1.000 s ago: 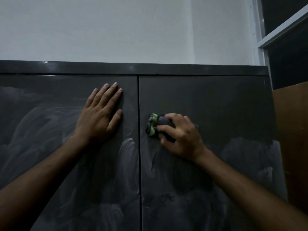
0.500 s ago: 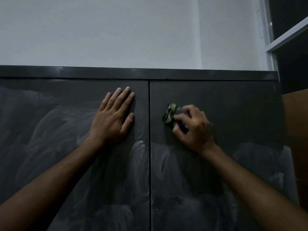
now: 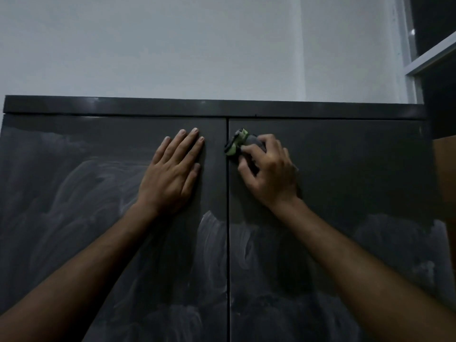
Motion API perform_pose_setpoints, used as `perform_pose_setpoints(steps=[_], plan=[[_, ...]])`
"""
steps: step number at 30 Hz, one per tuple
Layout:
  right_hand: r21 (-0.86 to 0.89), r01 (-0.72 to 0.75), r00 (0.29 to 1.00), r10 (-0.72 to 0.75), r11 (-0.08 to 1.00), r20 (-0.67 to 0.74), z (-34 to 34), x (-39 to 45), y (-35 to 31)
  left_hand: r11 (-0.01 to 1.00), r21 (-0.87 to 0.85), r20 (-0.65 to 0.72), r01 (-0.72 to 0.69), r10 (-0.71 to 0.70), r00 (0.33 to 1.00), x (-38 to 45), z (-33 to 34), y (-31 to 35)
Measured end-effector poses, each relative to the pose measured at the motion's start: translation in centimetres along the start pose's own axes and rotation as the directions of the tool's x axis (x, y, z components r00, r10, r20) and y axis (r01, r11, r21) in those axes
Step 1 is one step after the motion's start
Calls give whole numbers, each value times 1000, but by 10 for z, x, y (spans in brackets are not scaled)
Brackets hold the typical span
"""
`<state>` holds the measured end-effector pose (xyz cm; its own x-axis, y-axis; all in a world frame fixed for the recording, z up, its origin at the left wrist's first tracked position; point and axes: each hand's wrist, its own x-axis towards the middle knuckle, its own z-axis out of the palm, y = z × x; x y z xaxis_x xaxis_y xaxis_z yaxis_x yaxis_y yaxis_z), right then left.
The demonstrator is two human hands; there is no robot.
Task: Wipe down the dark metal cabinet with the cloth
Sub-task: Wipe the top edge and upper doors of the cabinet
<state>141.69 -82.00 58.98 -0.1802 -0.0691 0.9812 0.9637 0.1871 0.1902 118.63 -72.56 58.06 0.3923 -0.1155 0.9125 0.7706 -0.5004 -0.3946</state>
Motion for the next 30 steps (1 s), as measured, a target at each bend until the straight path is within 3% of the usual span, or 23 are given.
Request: perform_pose_setpoints(steps=[1,3,5,7,8,10,11,13,14,16,18,20,22,24,26,28,30], plan=[[-4,-16,1000,16,1000,-13,8,4,-14,1000,-13,-8,1,-1,1000,0,-1,0],[26,124,989,-125,992,74,18,-9,-35,995,-98,-31,14,-18,999,-1,-5,3],[107,357,902,-373,928,216,14,-33,-34,961,-271,-31,57,-67,997,-3,-13,4],[141,512,794,-529,847,299,4,-41,-18,937,-347,-21,44,-55,998,-10,-23,-2],[121,519,797,-530,846,289,2,-36,-10,949,-316,-21,5,-12,1000,-16,-28,-8],[40,345,924,-347,938,161,5,-14,-5,976,-211,-11,-59,58,998,-31,-37,-25],[3,211,974,-211,977,78,10,-1,-9,984,-169,-8,-49,49,999,-39,-41,-33],[-30,65,998,-64,997,4,24,14,-32,992,-126,-7,25,-27,1000,-55,-47,-50],[-25,77,997,-77,997,8,32,12,-48,991,-112,-4,68,-69,998,-62,-49,-58],[31,235,968,-236,972,81,43,-7,-71,989,-77,3,130,-130,992,-73,-52,-78],[102,430,880,-442,897,174,41,-32,-75,989,-27,18,146,-145,989,-84,-55,-100],[127,498,833,-514,858,206,33,-38,-62,990,3,39,141,-141,989,-93,-55,-120],[72,405,897,-412,911,159,31,-26,-53,992,12,45,124,-125,991,-98,-51,-132],[-5,162,986,-162,987,28,37,0,-57,994,4,30,107,-107,994,-100,-45,-138],[-36,-45,997,42,998,-66,52,20,-79,996,-5,11,93,-93,996,-102,-41,-142],[-21,-25,998,23,999,-56,68,18,-109,997,-10,-1,82,-82,997,-103,-40,-145],[24,182,981,-184,983,58,78,-8,-127,997,-14,-14,74,-74,997,-103,-39,-146]])
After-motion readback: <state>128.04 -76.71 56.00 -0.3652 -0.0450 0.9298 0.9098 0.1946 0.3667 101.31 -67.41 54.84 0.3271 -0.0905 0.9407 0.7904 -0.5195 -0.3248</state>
